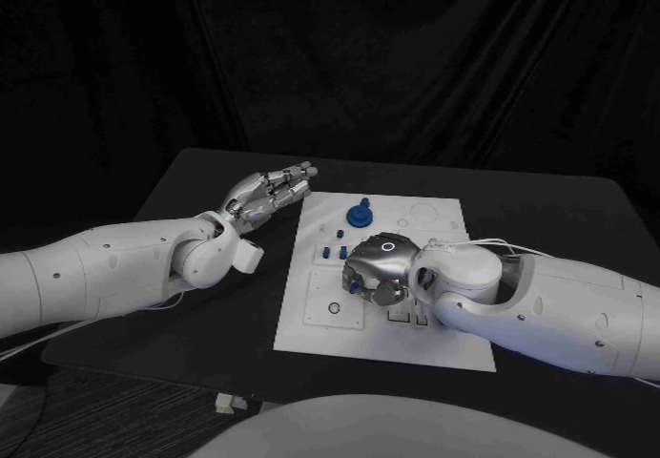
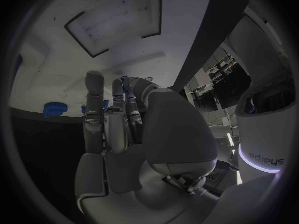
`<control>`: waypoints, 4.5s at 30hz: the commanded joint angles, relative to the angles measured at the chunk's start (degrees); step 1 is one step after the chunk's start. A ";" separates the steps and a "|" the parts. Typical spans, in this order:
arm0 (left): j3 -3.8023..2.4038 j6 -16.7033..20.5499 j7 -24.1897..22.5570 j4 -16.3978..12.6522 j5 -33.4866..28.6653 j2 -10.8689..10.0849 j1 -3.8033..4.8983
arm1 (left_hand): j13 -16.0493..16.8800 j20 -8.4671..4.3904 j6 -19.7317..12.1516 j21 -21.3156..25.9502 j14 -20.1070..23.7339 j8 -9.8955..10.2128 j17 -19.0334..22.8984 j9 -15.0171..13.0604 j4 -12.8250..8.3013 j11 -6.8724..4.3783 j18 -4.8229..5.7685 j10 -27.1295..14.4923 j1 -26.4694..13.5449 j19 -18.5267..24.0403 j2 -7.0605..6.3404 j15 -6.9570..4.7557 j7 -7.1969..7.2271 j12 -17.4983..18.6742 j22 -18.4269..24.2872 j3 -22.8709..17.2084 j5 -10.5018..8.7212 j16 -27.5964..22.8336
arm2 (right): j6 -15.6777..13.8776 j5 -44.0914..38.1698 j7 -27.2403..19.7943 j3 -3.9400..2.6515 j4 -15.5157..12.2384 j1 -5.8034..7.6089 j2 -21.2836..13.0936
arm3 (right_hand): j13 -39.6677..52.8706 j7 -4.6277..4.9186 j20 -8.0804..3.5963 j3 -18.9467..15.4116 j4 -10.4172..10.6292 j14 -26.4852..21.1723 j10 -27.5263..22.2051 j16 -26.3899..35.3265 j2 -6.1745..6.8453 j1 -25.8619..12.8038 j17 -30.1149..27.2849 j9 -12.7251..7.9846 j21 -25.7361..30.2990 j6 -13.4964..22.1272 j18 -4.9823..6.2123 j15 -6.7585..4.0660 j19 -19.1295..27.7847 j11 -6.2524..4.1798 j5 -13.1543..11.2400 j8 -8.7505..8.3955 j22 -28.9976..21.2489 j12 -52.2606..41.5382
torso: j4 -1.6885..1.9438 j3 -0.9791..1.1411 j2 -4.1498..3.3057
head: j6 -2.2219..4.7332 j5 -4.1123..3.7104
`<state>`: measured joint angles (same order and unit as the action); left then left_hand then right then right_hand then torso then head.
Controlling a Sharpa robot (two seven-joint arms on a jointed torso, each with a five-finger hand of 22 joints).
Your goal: Assemble the parts on the task board
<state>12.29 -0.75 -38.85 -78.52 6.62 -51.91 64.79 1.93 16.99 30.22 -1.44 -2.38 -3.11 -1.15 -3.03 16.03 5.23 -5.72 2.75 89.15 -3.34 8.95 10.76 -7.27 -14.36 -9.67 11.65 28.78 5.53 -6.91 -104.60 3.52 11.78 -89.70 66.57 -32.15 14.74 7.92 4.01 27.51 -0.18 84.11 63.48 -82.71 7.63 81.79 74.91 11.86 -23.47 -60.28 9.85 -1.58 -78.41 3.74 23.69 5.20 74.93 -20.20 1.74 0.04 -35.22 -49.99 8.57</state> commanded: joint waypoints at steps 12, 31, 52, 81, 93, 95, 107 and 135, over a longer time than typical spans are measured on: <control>-0.06 -0.80 -3.57 -0.04 -0.36 0.10 -0.11 | 0.09 -0.12 0.94 -0.39 0.11 -0.43 -0.10 -0.12 -0.29 0.43 -0.13 0.11 0.39 -0.45 0.06 0.50 -0.12 -0.34 -0.12 -0.22 0.14 0.37 | 1.37 -0.76 1.29 0.01 -0.31 -0.19 -0.05 | 0.20 0.14 0.07 -0.22 -0.56 3.39 -0.62 0.60 0.66 0.01 7.23 -0.36 0.65 0.72 -0.62 0.50 0.52 0.04 -0.43 -0.54 2.64 -0.44 | 0.00 0.00 -0.03 | -0.01 0.14; -0.06 -0.90 -3.41 0.16 -0.36 0.23 -0.18 | 0.10 -0.12 1.48 -0.41 0.09 -0.55 -0.11 -0.18 -0.29 0.48 -0.10 0.12 0.41 -0.48 0.04 0.60 -0.17 -0.38 -0.15 -0.21 0.09 0.42 | 2.51 -0.76 2.05 0.01 -0.65 -0.19 -0.33 | 0.29 0.22 0.13 -0.29 -0.68 3.21 -0.94 1.00 0.60 -0.06 6.85 -0.56 1.39 0.78 -0.52 0.56 0.91 0.15 -0.60 -0.69 2.50 -0.45 | -0.06 -0.01 0.03 | -0.01 0.25; -0.06 -1.03 -3.38 0.21 -0.36 0.26 -0.24 | 0.09 -0.12 1.61 -0.43 0.07 -0.59 -0.11 -0.19 -0.28 0.52 -0.07 0.12 0.43 -0.53 0.03 0.66 -0.20 -0.38 -0.20 -0.22 0.09 0.45 | 2.31 -0.76 2.87 0.01 -0.14 -0.19 0.21 | 1.01 -1.18 0.28 -0.88 -0.34 2.74 -2.63 1.68 0.31 -1.77 6.19 -4.25 3.69 9.81 0.04 0.11 2.30 -0.74 -7.04 -1.60 1.80 -0.88 | -0.02 -0.01 -0.03 | -0.01 0.22; -0.06 -0.83 -3.79 0.12 -0.36 -0.35 -0.35 | 0.09 -0.11 1.91 -0.46 0.08 -0.67 -0.10 -0.22 -0.31 0.60 -0.03 0.10 0.48 -0.62 -0.03 0.69 -0.28 -0.36 -0.32 -0.21 0.07 0.42 | -13.01 -2.64 1.84 0.00 -6.14 5.17 -9.63 | -2.20 -5.71 1.11 -17.45 14.08 1.33 -22.61 3.29 1.43 4.57 4.38 -7.30 13.51 17.79 0.56 0.68 2.04 1.34 -14.58 0.88 -2.13 1.14 | 0.00 -0.01 0.02 | -0.01 -1.03; -0.06 -0.77 -4.84 -0.07 -0.36 -0.19 -0.36 | 0.11 -0.15 2.08 -0.63 0.13 -0.73 -0.08 -0.23 -0.33 0.51 -0.06 0.12 0.61 -0.97 0.03 0.50 -0.18 -0.52 -0.91 -0.29 0.19 0.38 | -17.37 -0.53 0.28 0.02 -5.39 6.88 -16.17 | -2.54 -3.28 0.51 -15.47 11.73 2.30 -17.74 1.54 -0.37 5.58 5.90 -5.97 10.03 11.82 0.10 0.20 0.32 0.95 -9.81 3.06 -0.24 -2.41 | 0.01 0.00 -0.01 | -0.01 -2.37; -0.06 -0.71 -4.94 -0.16 -0.36 -0.21 -0.36 | 0.11 -0.15 2.10 -0.64 0.13 -0.74 -0.08 -0.23 -0.33 0.51 -0.07 0.12 0.62 -0.99 0.04 0.47 -0.18 -0.51 -0.93 -0.30 0.21 0.37 | -17.44 -0.45 0.41 0.02 -4.99 6.52 -16.93 | -2.42 -2.95 0.46 -15.10 11.78 2.36 -15.68 1.46 -0.28 5.36 5.96 -5.87 9.73 11.51 0.06 0.18 0.19 0.95 -9.90 2.97 0.07 -3.52 | 0.00 -0.01 0.01 | -0.01 -2.40; -0.06 -0.84 -5.14 -0.12 -0.36 -0.04 -0.40 | 0.11 -0.16 2.16 -0.69 0.14 -0.76 -0.08 -0.23 -0.34 0.48 -0.09 0.14 0.69 -1.10 0.04 0.36 -0.14 -0.56 -1.07 -0.33 0.26 0.37 | -14.07 -0.34 2.10 0.03 -2.33 4.42 -17.45 | -2.23 -1.55 0.46 -15.45 13.14 2.41 -15.38 1.49 0.59 2.58 5.88 -5.65 10.04 10.76 0.03 0.09 -0.04 0.68 -13.81 2.48 0.56 -4.53 | -0.07 0.00 -0.06 | -0.01 -2.62; -0.05 -0.85 -5.18 -0.15 -0.36 -0.45 -0.46 | 0.14 -0.15 2.07 -0.77 0.05 -0.75 -0.12 -0.20 -0.39 0.48 -0.10 0.19 0.85 -1.25 0.10 0.37 -0.12 -0.74 -1.22 -0.43 0.36 0.56 | -12.89 0.42 -0.33 0.02 2.72 0.32 -12.93 | -3.83 -0.24 0.27 -13.06 11.00 2.73 -13.98 0.95 0.97 4.66 6.33 -5.26 9.14 8.56 -0.23 0.05 -1.21 1.01 -4.10 2.23 1.87 -3.06 | -0.05 0.01 0.00 | -0.01 -2.64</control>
<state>12.30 -1.20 -38.87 -78.50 6.61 -52.38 64.40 2.01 16.99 32.06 -1.88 -2.37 -3.54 -1.17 -3.16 15.72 5.35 -5.73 2.88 89.35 -4.17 9.16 11.16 -7.27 -14.81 -10.79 11.35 28.78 5.75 -20.26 -104.60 3.89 11.84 -87.16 67.04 -45.24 11.02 7.81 4.41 14.14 10.87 84.10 49.22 -81.45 8.42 85.95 74.90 6.51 -14.15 -51.38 9.85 -1.17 -79.24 4.79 18.87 7.27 74.92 -23.44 1.72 0.04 -35.26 -50.00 5.91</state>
